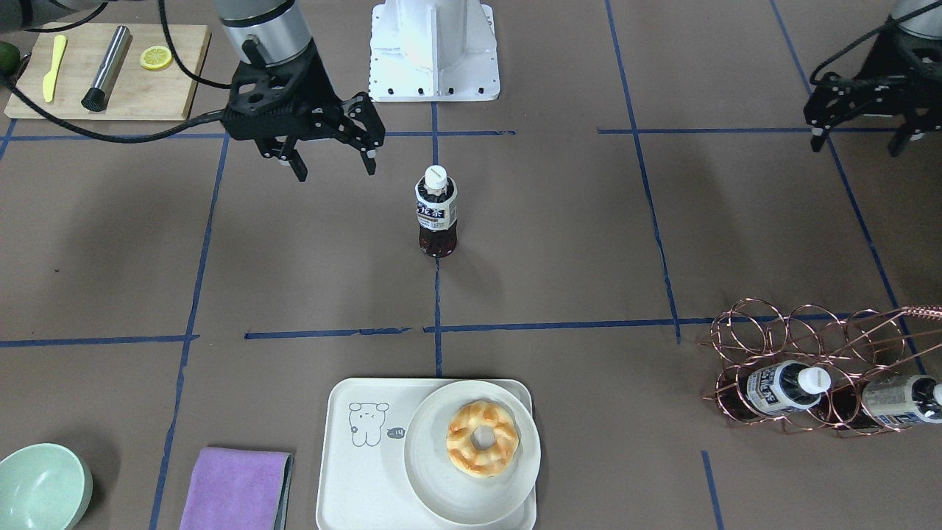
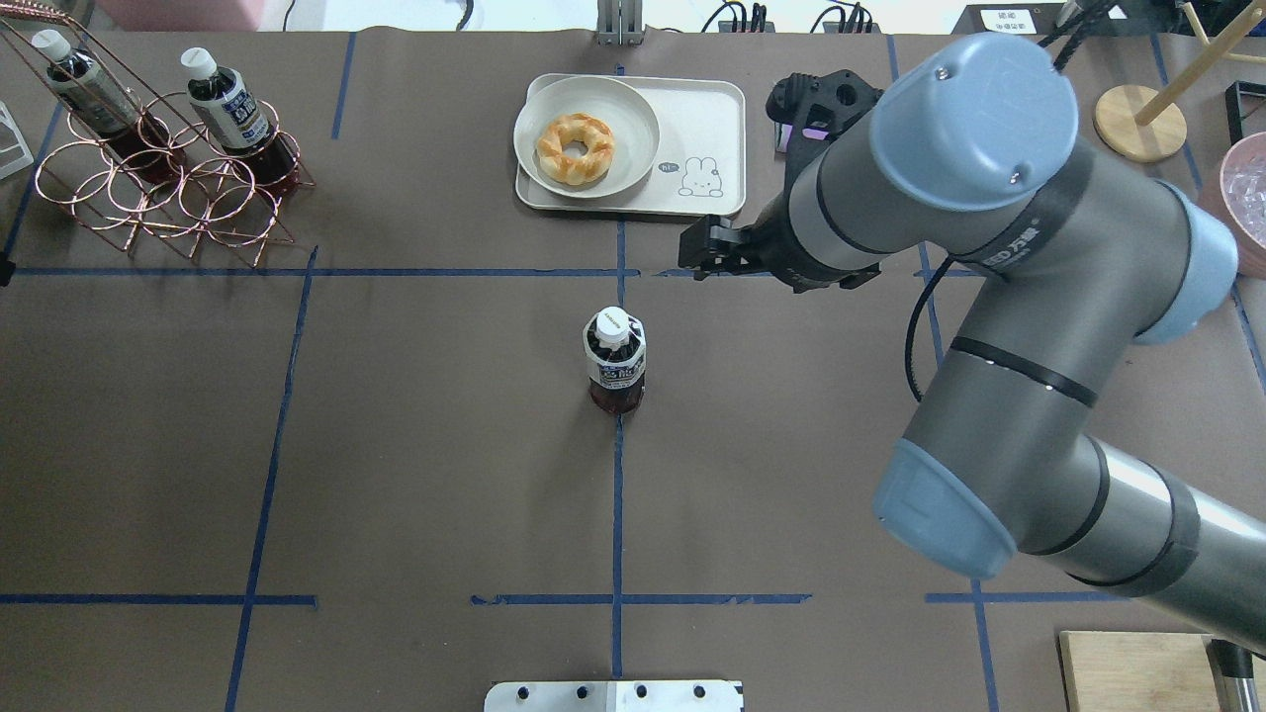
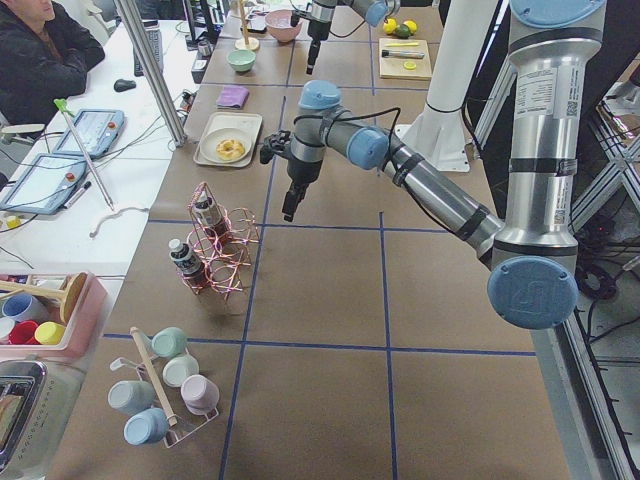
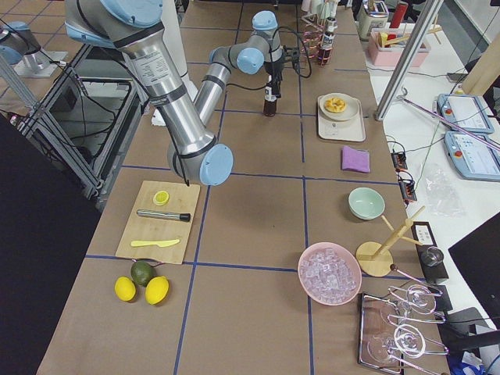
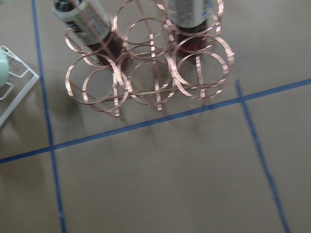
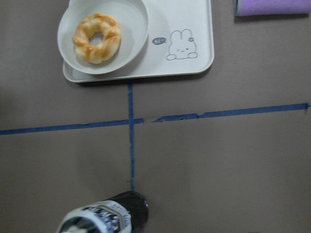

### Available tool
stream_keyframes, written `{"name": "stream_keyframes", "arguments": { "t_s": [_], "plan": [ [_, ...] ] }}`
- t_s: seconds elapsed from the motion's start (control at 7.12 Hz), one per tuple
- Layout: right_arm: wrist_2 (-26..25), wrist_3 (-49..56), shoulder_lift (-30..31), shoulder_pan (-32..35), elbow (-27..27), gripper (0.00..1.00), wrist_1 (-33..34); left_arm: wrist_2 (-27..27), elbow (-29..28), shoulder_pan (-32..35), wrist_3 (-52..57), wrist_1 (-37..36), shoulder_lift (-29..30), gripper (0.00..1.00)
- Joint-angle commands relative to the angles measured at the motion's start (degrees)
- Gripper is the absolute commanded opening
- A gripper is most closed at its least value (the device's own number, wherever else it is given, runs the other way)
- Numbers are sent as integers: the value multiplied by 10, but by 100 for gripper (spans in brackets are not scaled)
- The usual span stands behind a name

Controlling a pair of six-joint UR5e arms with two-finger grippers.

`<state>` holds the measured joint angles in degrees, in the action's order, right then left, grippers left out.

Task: Place tea on tray
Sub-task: 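Retract the left arm while the right gripper reaches toward the tea bottle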

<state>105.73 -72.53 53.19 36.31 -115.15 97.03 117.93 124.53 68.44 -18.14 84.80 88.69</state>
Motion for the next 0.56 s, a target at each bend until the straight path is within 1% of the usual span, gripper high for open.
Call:
{"name": "stream_keyframes", "arguments": {
  "t_s": [0.0,0.14,0.28,0.42],
  "plan": [
    [-30,-31,-68,-39,50,100,4,44,-101,105,160,8,-4,100],
    [-45,-31,-74,-59,60,100,10,49,-125,133,196,8,-4,100],
    [-49,-31,-93,-69,78,100,24,49,-140,152,229,9,-4,100],
    [-49,-31,-119,-70,113,100,25,49,-147,165,245,9,-3,100]
  ]
}}
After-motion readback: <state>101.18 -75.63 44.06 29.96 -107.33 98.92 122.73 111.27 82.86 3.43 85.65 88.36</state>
